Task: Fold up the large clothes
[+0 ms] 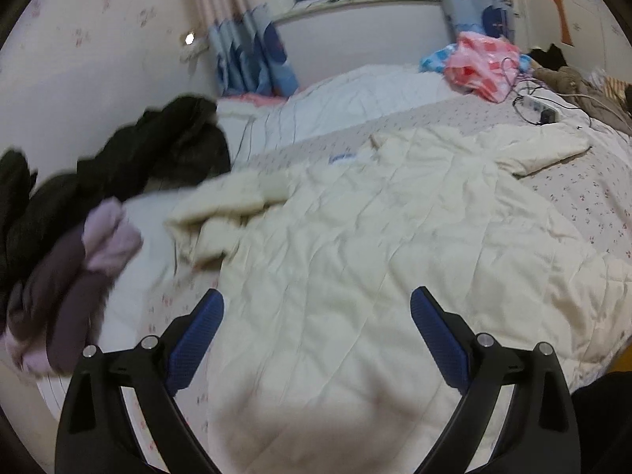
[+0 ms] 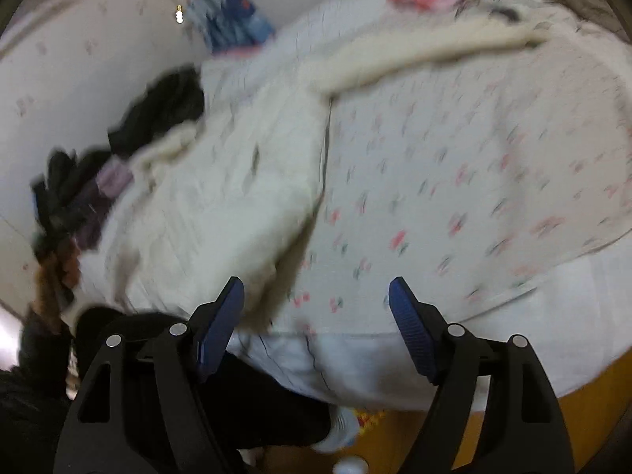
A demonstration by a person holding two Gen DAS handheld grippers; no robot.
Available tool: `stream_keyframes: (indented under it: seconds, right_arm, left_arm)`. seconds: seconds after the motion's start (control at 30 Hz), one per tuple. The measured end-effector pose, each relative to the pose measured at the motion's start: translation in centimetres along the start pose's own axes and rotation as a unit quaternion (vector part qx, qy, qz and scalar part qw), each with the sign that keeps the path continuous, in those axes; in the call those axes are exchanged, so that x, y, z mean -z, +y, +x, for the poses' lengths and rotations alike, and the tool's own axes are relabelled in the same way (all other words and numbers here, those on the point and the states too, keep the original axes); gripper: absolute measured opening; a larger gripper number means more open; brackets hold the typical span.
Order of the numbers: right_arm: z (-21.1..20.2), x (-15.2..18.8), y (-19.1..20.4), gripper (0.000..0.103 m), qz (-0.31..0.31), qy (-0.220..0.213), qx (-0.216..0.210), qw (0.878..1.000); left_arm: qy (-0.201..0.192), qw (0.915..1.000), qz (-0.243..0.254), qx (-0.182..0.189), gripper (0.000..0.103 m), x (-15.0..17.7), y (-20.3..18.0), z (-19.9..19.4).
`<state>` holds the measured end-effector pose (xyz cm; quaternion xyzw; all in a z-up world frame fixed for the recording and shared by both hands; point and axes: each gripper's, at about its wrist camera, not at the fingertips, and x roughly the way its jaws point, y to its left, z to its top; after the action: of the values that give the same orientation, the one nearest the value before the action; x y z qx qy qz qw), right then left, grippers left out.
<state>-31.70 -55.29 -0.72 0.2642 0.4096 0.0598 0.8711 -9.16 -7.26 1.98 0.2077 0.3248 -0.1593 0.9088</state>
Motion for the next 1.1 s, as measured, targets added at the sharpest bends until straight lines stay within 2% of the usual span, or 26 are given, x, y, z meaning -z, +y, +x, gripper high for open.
stream_keyframes:
  seconds: [0.07,0.1,0.17,0.2,0.23,0.27,0.3,0.37,0.43,0.47,0.5,0.57,0.6,0.67,0.73,0.77,0.8,0.87,1.03,1.07,1.1]
  right_arm:
    - [-1.7,-1.9,1.2,0.075,0.001,-0.045,-0.05,0.998]
    - [-1.5,-2.6,2.2,0.079,-0.006,-0.053,-0.074,0.996]
    - [0.4,-3.5,3.8,0.082,-0.022,-0.036,-0.111,0.993]
    - [3.0,-3.4,4.6,0.082,-0.029,0.001,-0.124,0.992]
    - [5.8,-2.8,4.8,0.082,-0.032,0.049,-0.117,0.991]
    - [9.8,-1.3,4.5,0.082,-0.04,0.117,-0.08,0.989]
    - [12.0,-0.2,4.3,0.083,-0.053,0.148,-0.049,0.986]
    - [11.8,1.1,4.8,0.087,-0.112,0.121,-0.042,0.985]
    - [10.1,0.1,4.5,0.087,-0.077,0.13,-0.063,0.987]
    - [8.6,-1.0,3.8,0.087,-0.042,0.12,-0.103,0.986]
    - [7.6,-1.8,3.7,0.087,-0.035,0.103,-0.121,0.987]
    - [4.8,-4.8,2.3,0.088,-0.017,0.035,-0.127,0.991]
    - [3.8,-6.0,1.3,0.095,0.007,0.006,-0.125,0.992]
    - [2.5,-9.1,-1.9,0.096,0.092,-0.063,-0.128,0.985]
    - [2.6,-11.7,-2.8,0.096,0.136,-0.102,-0.128,0.977]
    - [3.1,-12.5,-2.7,0.096,0.156,-0.122,-0.128,0.972]
    - [4.3,-13.7,-2.1,0.096,0.174,-0.143,-0.137,0.965]
    - [6.6,-15.0,-1.0,0.096,0.18,-0.155,-0.15,0.96]
    - [17.0,-15.7,3.3,0.096,0.161,-0.113,-0.171,0.966]
    - [18.9,-15.2,3.7,0.096,0.15,-0.103,-0.159,0.97]
    - [20.9,-14.9,3.9,0.096,0.145,-0.095,-0.147,0.974]
  left_arm:
    - [-0.011,0.9998,0.014,0.004,0.092,-0.7,-1.1,0.3]
    - [-0.01,0.9997,0.02,0.005,0.092,-0.9,-1.6,0.5]
    - [-0.004,0.9996,0.028,0.005,0.092,-1.4,-2.3,1.3]
    - [-0.003,0.9996,0.028,0.007,0.092,-1.7,-2.6,1.7]
    - [-0.003,0.9996,0.028,0.008,0.092,-1.8,-2.8,1.8]
    - [-0.001,0.9996,0.028,0.008,0.092,-1.9,-3.0,2.2]
    - [0.001,0.9995,0.032,0.005,0.092,-1.8,-3.0,2.6]
    - [0.006,0.9988,0.048,-0.009,0.092,-1.6,-3.1,3.5]
    - [0.009,0.9962,0.082,-0.028,0.092,-1.3,-3.0,4.9]
    - [0.011,0.9947,0.096,-0.037,0.092,-1.3,-2.8,5.5]
    - [0.012,0.9925,0.11,-0.052,0.092,-1.5,-2.4,6.3]
    - [0.004,0.9886,0.13,-0.076,0.092,-2.5,-1.1,8.1]
    - [0.003,0.9868,0.139,-0.083,0.092,-3.3,-0.4,9.4]
    - [0.003,0.9785,0.17,-0.116,0.092,-5.1,0.6,12.5]
    - [0.01,0.9712,0.202,-0.126,0.092,-6.8,1.4,16.1]
    - [0.024,0.9719,0.206,-0.111,0.092,-7.4,1.8,17.6]
    - [0.047,0.9747,0.205,-0.077,0.092,-8.2,2.5,19.9]
    - [0.079,0.9759,0.198,-0.048,0.092,-9.2,3.6,23.6]
    - [0.125,0.973,0.177,-0.08,0.091,-9.5,6.2,31.7]
    - [0.127,0.9745,0.165,-0.082,0.089,-9.7,6.9,32.5]
    - [0.129,0.9768,0.15,-0.082,0.08,-9.8,7.7,33.1]
